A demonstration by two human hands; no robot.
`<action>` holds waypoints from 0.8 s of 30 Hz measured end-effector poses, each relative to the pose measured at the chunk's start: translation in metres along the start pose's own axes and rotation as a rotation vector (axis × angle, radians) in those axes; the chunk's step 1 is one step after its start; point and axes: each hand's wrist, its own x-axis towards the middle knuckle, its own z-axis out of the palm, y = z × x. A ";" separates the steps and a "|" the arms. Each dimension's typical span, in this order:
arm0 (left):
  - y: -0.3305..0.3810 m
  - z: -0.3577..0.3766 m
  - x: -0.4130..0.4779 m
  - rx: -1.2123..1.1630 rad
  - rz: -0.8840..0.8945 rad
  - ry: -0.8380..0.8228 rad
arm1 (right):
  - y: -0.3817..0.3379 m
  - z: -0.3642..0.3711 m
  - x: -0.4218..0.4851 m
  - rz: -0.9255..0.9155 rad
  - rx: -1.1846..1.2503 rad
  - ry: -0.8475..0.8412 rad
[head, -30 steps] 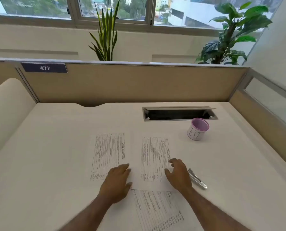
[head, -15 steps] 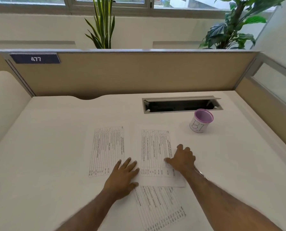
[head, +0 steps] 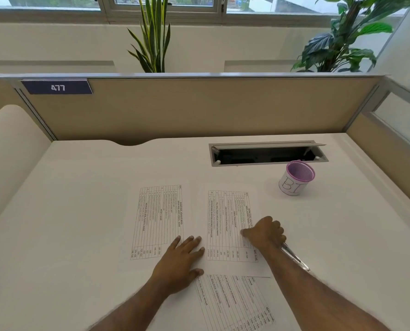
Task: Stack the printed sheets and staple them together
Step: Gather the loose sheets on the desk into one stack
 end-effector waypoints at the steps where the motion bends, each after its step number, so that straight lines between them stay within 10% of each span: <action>1: -0.001 -0.002 0.000 0.000 -0.004 -0.013 | 0.000 0.001 -0.002 0.005 0.000 0.007; 24: -0.004 -0.006 0.003 -0.031 0.003 -0.027 | -0.012 0.000 0.003 0.172 0.136 -0.064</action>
